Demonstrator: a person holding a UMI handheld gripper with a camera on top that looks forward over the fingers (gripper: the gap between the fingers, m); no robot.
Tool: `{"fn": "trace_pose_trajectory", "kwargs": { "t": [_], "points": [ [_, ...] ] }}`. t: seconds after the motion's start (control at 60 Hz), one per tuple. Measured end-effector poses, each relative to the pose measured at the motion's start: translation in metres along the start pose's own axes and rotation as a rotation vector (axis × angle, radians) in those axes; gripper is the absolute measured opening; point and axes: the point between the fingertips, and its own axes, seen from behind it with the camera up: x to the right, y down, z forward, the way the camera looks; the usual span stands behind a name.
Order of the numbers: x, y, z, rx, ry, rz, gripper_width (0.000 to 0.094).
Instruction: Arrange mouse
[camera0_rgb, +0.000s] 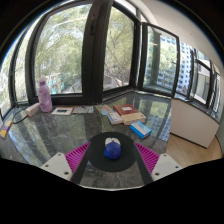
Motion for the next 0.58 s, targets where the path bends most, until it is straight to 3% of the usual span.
{"fn": "trace_pose_trajectory", "kwargs": {
  "t": [0.283, 0.583],
  "points": [
    [-0.012, 0.008, -0.099, 0.037, 0.000, -0.023, 0.0854],
    [-0.018, 0.005, -0.125, 0.071, 0.004, -0.028, 0.0852]
  ]
}}
